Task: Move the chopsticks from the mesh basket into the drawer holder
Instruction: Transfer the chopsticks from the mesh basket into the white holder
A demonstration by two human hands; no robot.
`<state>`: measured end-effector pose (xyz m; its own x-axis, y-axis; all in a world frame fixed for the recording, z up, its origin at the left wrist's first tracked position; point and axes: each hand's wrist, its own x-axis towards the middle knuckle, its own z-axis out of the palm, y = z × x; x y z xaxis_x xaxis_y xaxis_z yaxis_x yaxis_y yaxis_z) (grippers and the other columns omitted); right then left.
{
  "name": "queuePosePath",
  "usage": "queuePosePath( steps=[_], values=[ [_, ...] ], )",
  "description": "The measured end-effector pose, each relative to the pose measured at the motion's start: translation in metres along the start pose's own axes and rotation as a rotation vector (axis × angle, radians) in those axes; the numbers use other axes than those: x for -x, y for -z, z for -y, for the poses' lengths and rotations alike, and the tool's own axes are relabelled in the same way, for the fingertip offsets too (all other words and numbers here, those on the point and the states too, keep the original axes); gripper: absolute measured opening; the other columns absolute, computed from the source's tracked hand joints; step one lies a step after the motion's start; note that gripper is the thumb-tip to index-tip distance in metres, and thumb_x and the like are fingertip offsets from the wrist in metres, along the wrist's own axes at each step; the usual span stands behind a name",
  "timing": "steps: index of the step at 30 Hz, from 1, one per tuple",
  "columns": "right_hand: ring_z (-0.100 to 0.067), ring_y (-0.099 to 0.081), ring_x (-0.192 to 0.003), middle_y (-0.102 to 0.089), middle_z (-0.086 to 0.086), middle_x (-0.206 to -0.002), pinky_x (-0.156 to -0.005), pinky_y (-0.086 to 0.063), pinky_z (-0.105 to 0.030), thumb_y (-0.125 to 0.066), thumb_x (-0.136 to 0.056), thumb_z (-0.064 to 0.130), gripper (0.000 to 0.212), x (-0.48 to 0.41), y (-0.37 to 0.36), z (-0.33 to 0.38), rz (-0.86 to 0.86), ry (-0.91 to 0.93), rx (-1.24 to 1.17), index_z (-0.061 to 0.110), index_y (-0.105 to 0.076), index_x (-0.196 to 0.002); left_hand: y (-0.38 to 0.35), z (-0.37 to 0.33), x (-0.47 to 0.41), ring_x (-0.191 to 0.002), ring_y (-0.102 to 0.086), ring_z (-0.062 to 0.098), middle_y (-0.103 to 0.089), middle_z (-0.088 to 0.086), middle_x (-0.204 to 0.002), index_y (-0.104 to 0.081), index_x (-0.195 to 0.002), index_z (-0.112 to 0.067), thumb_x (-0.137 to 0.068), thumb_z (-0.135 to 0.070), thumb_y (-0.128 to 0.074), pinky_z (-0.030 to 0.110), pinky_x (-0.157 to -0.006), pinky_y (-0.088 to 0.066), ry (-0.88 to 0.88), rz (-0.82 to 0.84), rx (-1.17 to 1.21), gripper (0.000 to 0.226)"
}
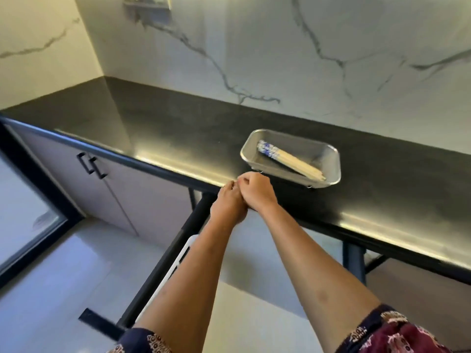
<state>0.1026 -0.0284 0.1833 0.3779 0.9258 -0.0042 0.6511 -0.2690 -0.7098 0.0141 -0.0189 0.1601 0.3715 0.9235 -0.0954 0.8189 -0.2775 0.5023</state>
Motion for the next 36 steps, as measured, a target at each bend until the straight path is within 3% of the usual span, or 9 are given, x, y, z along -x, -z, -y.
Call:
queuePosePath(
  steps=[5, 9, 15, 20, 25, 29, 36],
  values=[
    [-0.028, -0.06, -0.112, -0.068, -0.008, -0.119, -0.096, -0.048, -0.037, -0.05, -0.093, 0.018, 0.027, -0.056, 0.072, -0.04, -0.155, -0.018, 0.082, 0.017, -0.071, -0.11, 0.007, -0.051, -0.045, -0.144, -0.021, 0.024, -0.021, 0.007, -0.157, -0.022, -0.149, -0.01, -0.096, -0.022, -0.044, 0.04, -0.116, -0.025, -0.126, -0.034, -0.091, 0.059],
    [-0.028, -0.06, -0.107, -0.065, -0.01, -0.119, -0.089, -0.047, -0.036, -0.053, -0.091, 0.01, 0.028, -0.089, 0.096, -0.08, -0.029, -0.123, 0.219, 0.014, -0.067, -0.114, 0.001, -0.062, -0.07, -0.142, -0.024, 0.022, -0.028, 0.003, -0.154, -0.027, -0.147, -0.015, -0.097, -0.024, -0.042, 0.045, -0.114, -0.025, -0.156, -0.049, -0.138, 0.053],
    [-0.029, -0.06, -0.108, -0.063, -0.012, -0.119, -0.091, -0.047, -0.036, -0.055, -0.088, 0.005, 0.034, -0.118, 0.092, -0.115, 0.09, -0.134, 0.35, 0.012, -0.064, -0.12, -0.013, -0.071, -0.101, -0.145, -0.017, 0.021, -0.032, 0.002, -0.152, -0.037, -0.142, -0.015, -0.099, -0.034, -0.037, 0.051, -0.115, -0.013, -0.137, 0.002, -0.198, 0.046],
    [-0.03, -0.057, -0.111, -0.059, -0.01, -0.121, -0.086, -0.049, -0.041, -0.057, -0.088, 0.006, 0.035, -0.132, 0.085, -0.125, 0.038, -0.029, 0.505, 0.014, -0.056, -0.122, -0.027, -0.076, -0.117, -0.146, -0.013, 0.023, -0.031, 0.003, -0.153, -0.036, -0.142, -0.016, -0.1, -0.04, -0.029, 0.054, -0.115, -0.001, -0.115, 0.039, -0.212, 0.049],
    [-0.03, -0.056, -0.111, -0.058, -0.01, -0.119, -0.083, -0.048, -0.042, -0.062, -0.088, 0.01, 0.033, -0.14, 0.077, -0.13, 0.009, -0.018, 0.573, 0.012, -0.054, -0.12, -0.037, -0.079, -0.126, -0.146, -0.014, 0.023, -0.033, 0.003, -0.152, -0.036, -0.142, -0.016, -0.1, -0.044, -0.024, 0.052, -0.115, 0.003, -0.098, 0.048, -0.195, 0.051],
    [-0.031, -0.058, -0.108, -0.059, -0.012, -0.116, -0.082, -0.048, -0.041, -0.054, -0.091, 0.008, 0.028, -0.144, 0.073, -0.129, 0.0, 0.038, 0.614, 0.008, -0.057, -0.118, -0.048, -0.074, -0.124, -0.145, -0.017, 0.021, -0.038, 0.002, -0.149, -0.038, -0.14, -0.018, -0.101, -0.045, -0.02, 0.051, -0.116, 0.004, -0.114, 0.024, -0.2, 0.051],
    [-0.03, -0.061, -0.108, -0.063, -0.014, -0.117, -0.083, -0.049, -0.036, -0.05, -0.091, 0.006, 0.028, -0.147, 0.069, -0.12, 0.124, 0.04, 0.705, 0.006, -0.062, -0.117, -0.05, -0.072, -0.126, -0.144, -0.021, 0.023, -0.042, 0.004, -0.146, -0.042, -0.137, -0.017, -0.101, -0.044, -0.02, 0.049, -0.116, 0.004, -0.112, 0.0, -0.2, 0.05]
  ],
)
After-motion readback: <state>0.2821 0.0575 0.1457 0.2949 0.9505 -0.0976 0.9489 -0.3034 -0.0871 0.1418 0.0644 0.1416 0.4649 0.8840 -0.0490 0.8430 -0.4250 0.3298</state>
